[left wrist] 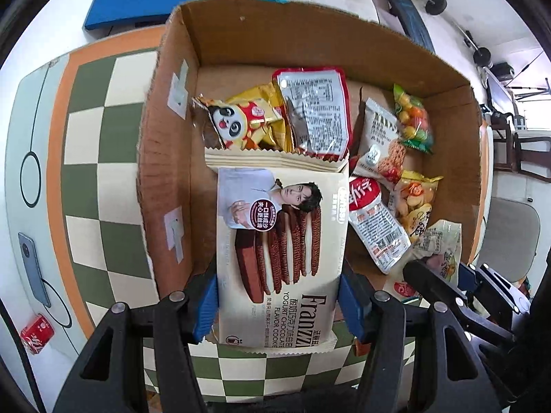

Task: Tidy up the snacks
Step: 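Carry the Franzzi pack and white packet into the box and open both tools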

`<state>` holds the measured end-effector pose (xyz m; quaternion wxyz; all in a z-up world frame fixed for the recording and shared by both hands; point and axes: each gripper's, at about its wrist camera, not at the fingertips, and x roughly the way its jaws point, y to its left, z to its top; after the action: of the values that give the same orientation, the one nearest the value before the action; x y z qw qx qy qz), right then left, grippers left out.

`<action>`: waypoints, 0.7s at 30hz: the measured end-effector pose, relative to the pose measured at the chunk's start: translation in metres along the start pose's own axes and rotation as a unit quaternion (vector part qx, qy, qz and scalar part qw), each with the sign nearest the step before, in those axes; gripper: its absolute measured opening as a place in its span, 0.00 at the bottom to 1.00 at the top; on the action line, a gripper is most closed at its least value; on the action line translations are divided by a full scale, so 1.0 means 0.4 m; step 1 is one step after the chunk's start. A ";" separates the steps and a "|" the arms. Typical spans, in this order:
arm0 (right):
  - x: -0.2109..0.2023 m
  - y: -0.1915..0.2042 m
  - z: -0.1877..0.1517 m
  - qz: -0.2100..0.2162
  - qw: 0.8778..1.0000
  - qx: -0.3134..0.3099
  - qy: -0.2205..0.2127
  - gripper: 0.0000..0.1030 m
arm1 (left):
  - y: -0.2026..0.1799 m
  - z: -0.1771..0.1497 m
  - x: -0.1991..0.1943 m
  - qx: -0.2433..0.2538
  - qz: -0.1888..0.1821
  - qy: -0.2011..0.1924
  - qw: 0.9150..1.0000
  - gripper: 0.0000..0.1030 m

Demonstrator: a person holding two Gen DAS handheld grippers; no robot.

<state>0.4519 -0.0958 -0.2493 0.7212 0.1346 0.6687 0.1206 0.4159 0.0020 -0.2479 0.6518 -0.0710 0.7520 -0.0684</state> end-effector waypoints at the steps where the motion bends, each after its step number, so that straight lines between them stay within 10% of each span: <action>1: 0.005 -0.002 0.000 0.000 1.000 0.002 0.003 0.38 | -0.005 -0.001 0.006 0.006 0.000 0.005 1.000 0.56; 6: 0.028 -0.006 0.002 -0.009 1.000 0.007 0.023 0.41 | -0.002 0.000 0.013 0.005 0.020 0.002 1.000 0.67; 8: 0.030 -0.007 0.005 -0.014 1.000 0.009 0.027 0.82 | 0.002 0.000 0.004 0.002 0.018 -0.006 1.000 0.83; 9: 0.032 -0.008 0.006 -0.017 0.999 0.009 0.027 0.86 | 0.005 -0.002 -0.003 -0.002 0.017 -0.011 1.000 0.83; 21: -0.029 -0.009 0.012 -0.038 0.999 0.014 0.001 0.86 | -0.011 -0.040 -0.078 -0.006 0.017 -0.044 0.999 0.83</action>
<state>0.4556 -0.1035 -0.2396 0.7229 0.1192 0.6753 0.0842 0.4044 0.0040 -0.2146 0.6851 -0.0653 0.7238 -0.0500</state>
